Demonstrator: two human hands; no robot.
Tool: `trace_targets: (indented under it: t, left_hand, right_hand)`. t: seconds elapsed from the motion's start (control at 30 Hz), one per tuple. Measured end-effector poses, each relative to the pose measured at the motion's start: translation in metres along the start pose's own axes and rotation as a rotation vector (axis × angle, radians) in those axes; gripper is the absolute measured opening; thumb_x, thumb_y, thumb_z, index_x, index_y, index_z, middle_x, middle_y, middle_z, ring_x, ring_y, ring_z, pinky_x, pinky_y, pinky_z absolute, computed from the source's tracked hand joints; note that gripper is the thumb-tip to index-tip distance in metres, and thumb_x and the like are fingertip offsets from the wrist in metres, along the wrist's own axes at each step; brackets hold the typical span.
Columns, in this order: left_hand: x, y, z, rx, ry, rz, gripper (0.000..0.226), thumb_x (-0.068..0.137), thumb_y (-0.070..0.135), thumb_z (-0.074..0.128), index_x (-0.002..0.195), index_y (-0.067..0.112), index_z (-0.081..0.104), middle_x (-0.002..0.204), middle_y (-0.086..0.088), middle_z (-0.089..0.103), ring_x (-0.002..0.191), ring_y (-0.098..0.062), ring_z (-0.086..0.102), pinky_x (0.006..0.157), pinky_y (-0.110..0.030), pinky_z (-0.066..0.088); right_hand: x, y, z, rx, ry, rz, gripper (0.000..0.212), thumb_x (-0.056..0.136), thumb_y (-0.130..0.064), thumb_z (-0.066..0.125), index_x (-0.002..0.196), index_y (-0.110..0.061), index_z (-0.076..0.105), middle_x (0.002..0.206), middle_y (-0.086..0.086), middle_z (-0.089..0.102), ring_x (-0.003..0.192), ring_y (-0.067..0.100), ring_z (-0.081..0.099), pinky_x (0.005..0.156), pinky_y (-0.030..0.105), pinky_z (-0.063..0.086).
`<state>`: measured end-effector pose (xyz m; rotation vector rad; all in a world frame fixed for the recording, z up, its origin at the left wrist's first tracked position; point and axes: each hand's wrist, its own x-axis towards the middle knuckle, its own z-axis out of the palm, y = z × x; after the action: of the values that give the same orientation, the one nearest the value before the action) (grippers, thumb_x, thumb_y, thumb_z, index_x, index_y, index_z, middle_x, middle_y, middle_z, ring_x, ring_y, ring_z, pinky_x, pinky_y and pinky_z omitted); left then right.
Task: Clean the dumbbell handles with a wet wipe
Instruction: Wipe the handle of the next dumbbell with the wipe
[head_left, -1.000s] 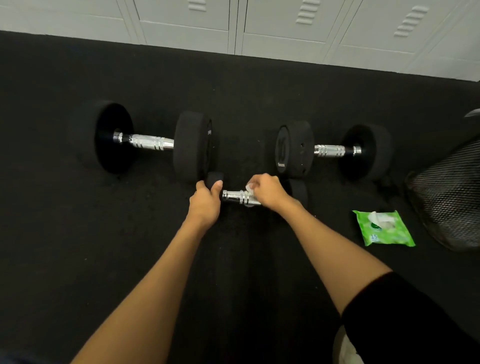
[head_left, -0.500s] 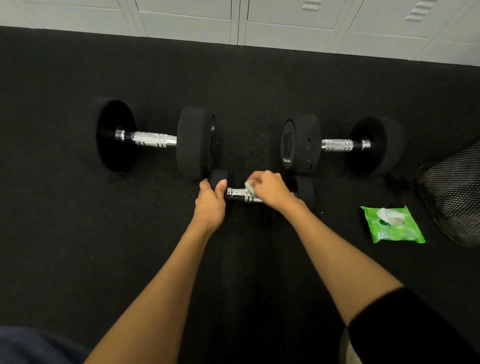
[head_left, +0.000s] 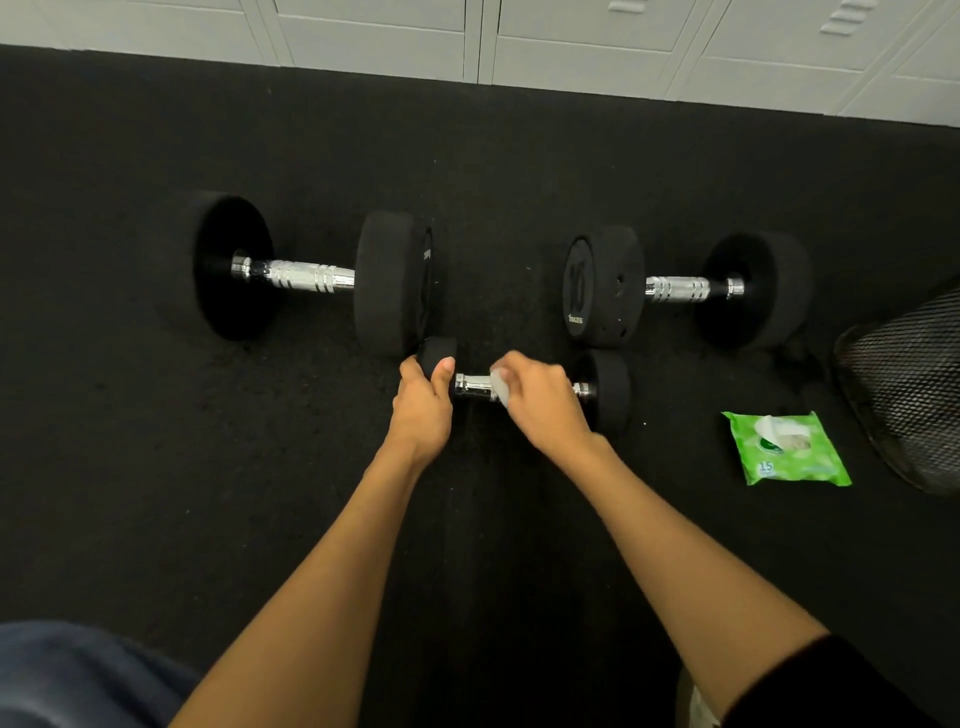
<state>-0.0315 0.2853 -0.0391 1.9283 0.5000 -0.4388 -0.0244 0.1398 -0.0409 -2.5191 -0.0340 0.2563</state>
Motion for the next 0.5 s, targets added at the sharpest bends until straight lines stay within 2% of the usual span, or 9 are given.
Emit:
trace_targets:
  t: [0.07, 0.17, 0.23, 0.33, 0.4, 0.43, 0.5]
  left_hand:
    - [0.001, -0.001, 0.000, -0.002, 0.000, 0.003, 0.056, 0.101, 0.044, 0.031, 0.145, 0.012, 0.022, 0.139, -0.013, 0.044, 0.128, -0.030, 0.042, 0.101, -0.042, 0.036]
    - [0.000, -0.002, 0.000, 0.001, 0.000, 0.010, 0.057, 0.100, 0.045, 0.031, 0.146, 0.012, 0.020, 0.140, -0.013, 0.044, 0.128, -0.031, 0.042, 0.101, -0.042, 0.036]
    - [0.000, -0.002, 0.000, 0.001, 0.003, 0.009, 0.057, 0.100, 0.045, 0.031, 0.146, 0.011, 0.020, 0.139, -0.014, 0.044, 0.127, -0.030, 0.043, 0.099, -0.041, 0.036]
    - [0.000, -0.001, 0.001, -0.010, 0.005, 0.010, 0.057, 0.101, 0.043, 0.031, 0.146, 0.012, 0.019, 0.136, -0.013, 0.045, 0.119, -0.026, 0.046, 0.090, -0.035, 0.037]
    - [-0.001, -0.001, 0.002, -0.019, 0.007, 0.010, 0.058, 0.101, 0.043, 0.032, 0.147, 0.011, 0.018, 0.139, -0.013, 0.044, 0.123, -0.026, 0.045, 0.091, -0.035, 0.036]
    - [-0.001, -0.001, 0.002, -0.022, 0.008, 0.010, 0.058, 0.101, 0.043, 0.032, 0.147, 0.012, 0.018, 0.141, -0.013, 0.042, 0.128, -0.028, 0.042, 0.095, -0.036, 0.036]
    - [-0.001, -0.002, 0.002, -0.027, 0.009, 0.012, 0.058, 0.100, 0.043, 0.032, 0.147, 0.012, 0.019, 0.143, -0.014, 0.041, 0.132, -0.030, 0.039, 0.099, -0.037, 0.035]
  right_hand:
    - [0.024, -0.004, -0.004, 0.015, -0.120, 0.160, 0.026, 0.094, -0.020, 0.043, 0.105, -0.014, 0.065, 0.096, 0.010, 0.065, 0.085, 0.027, 0.060, 0.071, 0.034, 0.048]
    - [0.041, -0.010, -0.010, 0.029, -0.286, 0.279, 0.027, 0.089, -0.017, 0.046, 0.105, -0.014, 0.067, 0.101, 0.011, 0.063, 0.089, 0.026, 0.059, 0.078, 0.039, 0.052]
    - [0.036, -0.010, -0.006, 0.048, -0.236, 0.234, 0.026, 0.090, -0.015, 0.046, 0.104, -0.014, 0.068, 0.102, 0.013, 0.065, 0.092, 0.028, 0.060, 0.082, 0.040, 0.052]
    - [0.002, -0.006, 0.009, 0.057, -0.019, 0.034, 0.024, 0.095, -0.013, 0.046, 0.110, -0.012, 0.066, 0.103, 0.012, 0.068, 0.097, 0.028, 0.062, 0.085, 0.040, 0.050]
    - [-0.024, 0.000, 0.023, 0.096, 0.066, -0.050, 0.030, 0.095, -0.005, 0.047, 0.121, -0.010, 0.062, 0.121, 0.011, 0.063, 0.116, 0.025, 0.056, 0.102, 0.036, 0.043]
    - [-0.035, 0.003, 0.030, 0.109, 0.084, -0.055, 0.036, 0.095, -0.001, 0.047, 0.128, -0.009, 0.057, 0.134, 0.011, 0.056, 0.129, 0.022, 0.048, 0.110, 0.032, 0.036]
    - [-0.050, 0.008, 0.040, 0.099, 0.106, -0.060, 0.045, 0.093, 0.004, 0.048, 0.136, -0.009, 0.049, 0.147, 0.010, 0.042, 0.140, 0.018, 0.032, 0.114, 0.029, 0.026]
